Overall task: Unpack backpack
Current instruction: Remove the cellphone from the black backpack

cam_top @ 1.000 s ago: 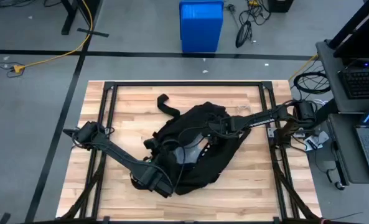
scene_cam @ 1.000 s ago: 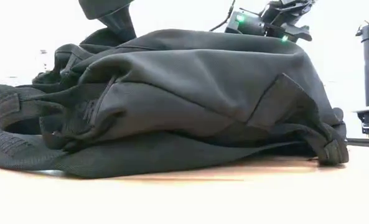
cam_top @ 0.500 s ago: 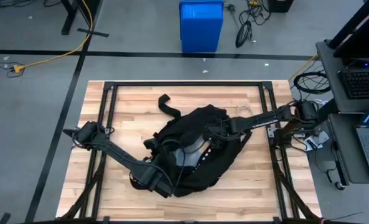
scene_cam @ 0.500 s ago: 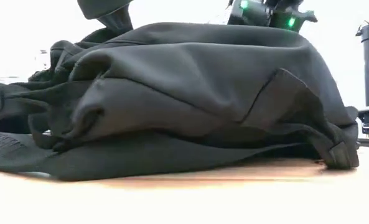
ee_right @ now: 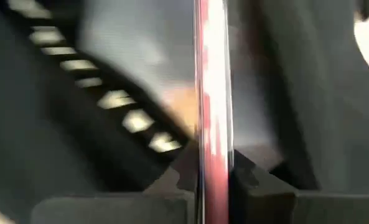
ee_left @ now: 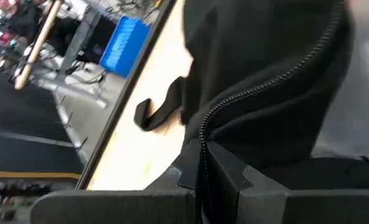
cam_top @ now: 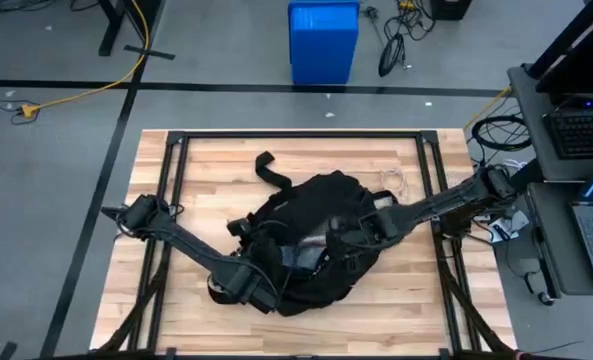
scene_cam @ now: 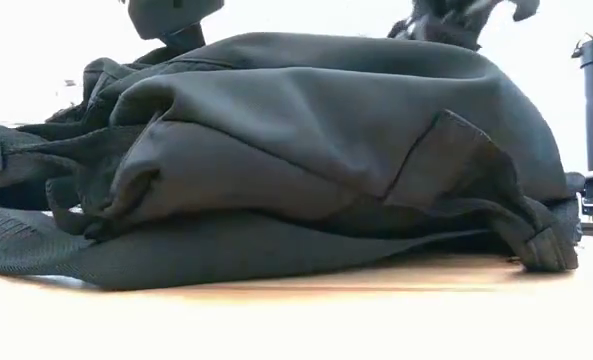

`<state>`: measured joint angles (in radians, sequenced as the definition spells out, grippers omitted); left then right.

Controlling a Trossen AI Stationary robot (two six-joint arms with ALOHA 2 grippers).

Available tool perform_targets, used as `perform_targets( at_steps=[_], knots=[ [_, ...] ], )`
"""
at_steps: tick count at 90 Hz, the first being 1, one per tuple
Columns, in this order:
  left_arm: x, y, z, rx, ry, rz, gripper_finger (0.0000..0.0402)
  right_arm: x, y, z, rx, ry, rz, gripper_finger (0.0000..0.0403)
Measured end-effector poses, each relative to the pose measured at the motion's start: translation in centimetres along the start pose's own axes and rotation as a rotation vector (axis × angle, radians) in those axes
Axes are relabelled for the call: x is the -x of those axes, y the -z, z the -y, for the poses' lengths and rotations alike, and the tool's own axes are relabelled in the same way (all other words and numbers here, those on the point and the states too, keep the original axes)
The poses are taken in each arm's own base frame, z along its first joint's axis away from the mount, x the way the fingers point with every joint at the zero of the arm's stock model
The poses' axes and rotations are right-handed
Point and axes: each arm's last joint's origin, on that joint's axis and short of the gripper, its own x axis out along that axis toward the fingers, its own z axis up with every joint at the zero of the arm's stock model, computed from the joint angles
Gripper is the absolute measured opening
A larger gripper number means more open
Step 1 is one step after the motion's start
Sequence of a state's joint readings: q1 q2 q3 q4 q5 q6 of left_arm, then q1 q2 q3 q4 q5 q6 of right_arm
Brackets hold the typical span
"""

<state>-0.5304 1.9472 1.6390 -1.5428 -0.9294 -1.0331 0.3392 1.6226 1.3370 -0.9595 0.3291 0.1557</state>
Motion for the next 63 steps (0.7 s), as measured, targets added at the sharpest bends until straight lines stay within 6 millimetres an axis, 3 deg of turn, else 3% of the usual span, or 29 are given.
perform_targets(
  at_steps=[30,43,63],
  knots=[
    [-0.2,0.4,-0.1,0.029,-0.001,-0.048,0.0008,3.9,0.2,-2.3,-0.026,0.026,-0.02,0.0012],
    [-0.1,0.6,0.0,0.031,0.024,-0.095,0.0008,5.7,0.6,-2.2,-0.073,0.196,-0.018,0.0012],
    [0.6,1.3,0.5,0.02,0.099,-0.189,0.0008,7.0,2.0,-0.4,-0.192,0.486,-0.054,0.0012]
  ],
)
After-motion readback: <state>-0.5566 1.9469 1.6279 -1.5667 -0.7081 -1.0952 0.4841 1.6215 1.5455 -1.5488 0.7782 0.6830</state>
